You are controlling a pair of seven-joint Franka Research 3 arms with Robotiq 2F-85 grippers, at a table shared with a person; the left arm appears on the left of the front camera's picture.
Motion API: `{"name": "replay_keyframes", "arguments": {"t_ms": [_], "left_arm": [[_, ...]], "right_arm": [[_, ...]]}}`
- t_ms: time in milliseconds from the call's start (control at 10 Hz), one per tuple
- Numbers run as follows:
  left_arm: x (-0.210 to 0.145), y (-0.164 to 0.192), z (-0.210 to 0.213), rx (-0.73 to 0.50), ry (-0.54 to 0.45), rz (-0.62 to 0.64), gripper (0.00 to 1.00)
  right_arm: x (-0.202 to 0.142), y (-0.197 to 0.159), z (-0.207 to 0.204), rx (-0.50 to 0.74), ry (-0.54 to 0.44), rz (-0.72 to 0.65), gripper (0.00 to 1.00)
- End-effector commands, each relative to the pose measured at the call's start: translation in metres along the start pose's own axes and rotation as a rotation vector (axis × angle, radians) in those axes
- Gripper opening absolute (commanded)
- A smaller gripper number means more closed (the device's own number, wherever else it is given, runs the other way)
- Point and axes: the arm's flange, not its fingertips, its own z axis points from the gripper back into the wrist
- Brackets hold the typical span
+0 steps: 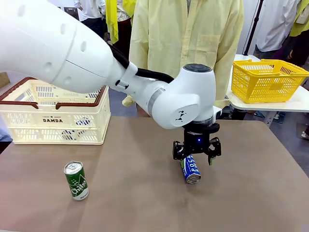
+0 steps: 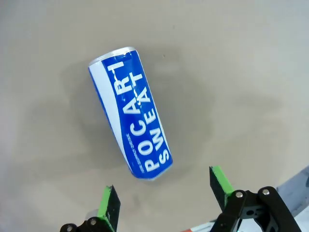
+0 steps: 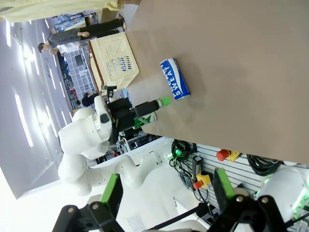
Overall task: Place the drinks into the Shopping basket.
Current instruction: Pick up one drink and place it into the Shopping basket.
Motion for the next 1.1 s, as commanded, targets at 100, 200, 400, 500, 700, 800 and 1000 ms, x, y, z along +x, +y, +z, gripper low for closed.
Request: {"name": "replay_keyframes", "arguments": {"t_ms": [100, 200, 400, 500, 700, 800, 1000], "left_arm": [[0.015, 0.001, -0.014, 0.074, 0.007, 0.107, 1.00], [0.020, 0.005, -0.020, 0.082, 0.023, 0.115, 1.00], [0.028, 0.008, -0.038, 0.089, 0.026, 0.110, 1.00], [0.031, 0.010, -0.046, 0.081, 0.033, 0.103, 1.00], [0.037, 0.015, -0.057, 0.092, 0.044, 0.105, 1.00], [0.039, 0.017, -0.059, 0.083, 0.043, 0.101, 1.00], [0.040, 0.019, -0.062, 0.075, 0.043, 0.099, 1.00]], "right_arm": [[-0.002, 0.001, 0.000, 0.000, 0.004, -0.003, 1.00], [-0.002, 0.001, 0.000, 0.000, 0.004, -0.003, 1.00], [-0.002, 0.001, 0.000, 0.000, 0.004, -0.003, 1.00], [-0.002, 0.001, 0.000, 0.000, 0.004, -0.003, 1.00], [-0.002, 0.001, 0.000, 0.000, 0.004, -0.003, 1.00], [-0.002, 0.001, 0.000, 0.000, 0.004, -0.003, 1.00], [-0.002, 0.001, 0.000, 0.000, 0.004, -0.003, 1.00]]}}
